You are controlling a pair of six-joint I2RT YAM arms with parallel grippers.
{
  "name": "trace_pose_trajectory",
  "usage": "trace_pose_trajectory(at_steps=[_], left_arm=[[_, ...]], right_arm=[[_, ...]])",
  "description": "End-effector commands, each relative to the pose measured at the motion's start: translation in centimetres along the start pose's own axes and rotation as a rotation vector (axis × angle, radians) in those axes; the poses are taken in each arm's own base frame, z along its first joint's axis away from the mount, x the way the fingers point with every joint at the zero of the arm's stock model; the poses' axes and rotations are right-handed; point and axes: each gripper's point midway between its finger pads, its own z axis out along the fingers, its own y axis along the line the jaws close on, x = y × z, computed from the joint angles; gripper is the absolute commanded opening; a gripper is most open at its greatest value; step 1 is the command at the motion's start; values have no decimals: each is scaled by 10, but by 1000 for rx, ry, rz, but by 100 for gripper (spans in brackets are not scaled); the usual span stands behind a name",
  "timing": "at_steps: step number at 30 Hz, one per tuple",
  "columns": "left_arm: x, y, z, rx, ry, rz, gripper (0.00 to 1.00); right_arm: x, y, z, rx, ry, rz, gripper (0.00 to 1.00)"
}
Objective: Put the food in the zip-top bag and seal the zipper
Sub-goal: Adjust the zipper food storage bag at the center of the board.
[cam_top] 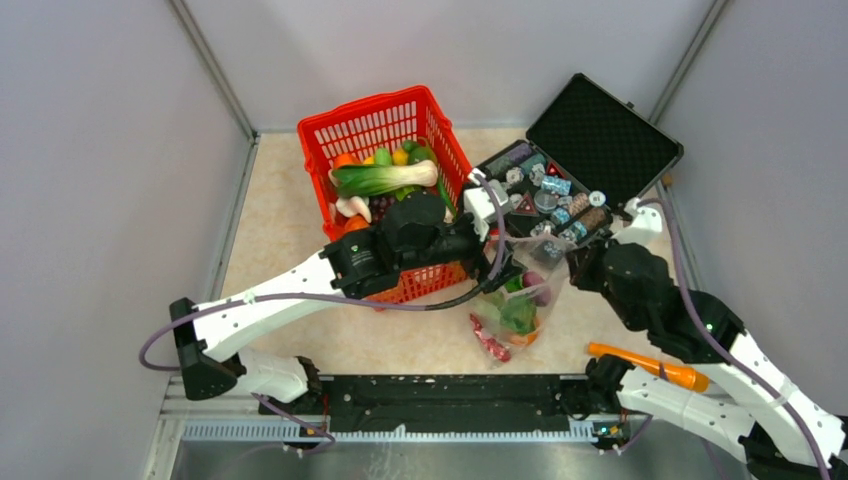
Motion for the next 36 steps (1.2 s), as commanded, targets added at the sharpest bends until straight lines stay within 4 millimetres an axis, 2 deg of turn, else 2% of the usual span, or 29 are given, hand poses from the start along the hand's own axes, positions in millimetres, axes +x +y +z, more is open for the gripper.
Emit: trace_pose_trajectory(at_steps=[1, 4, 9, 14, 17, 19, 20, 24, 25, 27, 31, 33, 35, 36], left_arm=[[-19, 31, -17, -190, -23, 34, 99], [5, 34, -6, -190, 106, 33, 95], [31, 37, 10, -198, 189, 2, 85], [37, 16, 12, -80, 203, -16, 84], [45, 16, 9, -83, 234, -29, 76], [54, 18, 8, -94, 278, -33, 61], [58, 17, 8, -90, 296, -39, 45], [63, 11, 10, -52, 306, -52, 11], [62, 10, 12, -50, 302, -51, 5], [49, 12, 11, -58, 266, -39, 0], [14, 14, 8, -71, 142, -9, 0], [9, 19, 11, -89, 107, -9, 3], [15, 28, 15, -128, 122, -28, 51], [20, 31, 16, -144, 131, -37, 62]], right_arm=[[-51, 12, -22, -82, -142, 61, 0], [-43, 19, -19, -109, -113, 62, 0], [-29, 27, -11, -134, -75, 68, 0], [-28, 28, -10, -135, -69, 65, 0], [-29, 27, -10, -128, -74, 62, 0], [-30, 28, -10, -131, -76, 64, 0], [-30, 28, -10, -132, -77, 63, 0], [-31, 29, -9, -136, -80, 63, 0], [-31, 29, -9, -138, -82, 65, 0], [-34, 29, -12, -139, -89, 68, 0], [-41, 20, -16, -114, -119, 82, 0], [-42, 15, -18, -105, -133, 92, 0], [-44, 10, -21, -92, -148, 106, 0], [-46, 7, -22, -86, -158, 117, 0]])
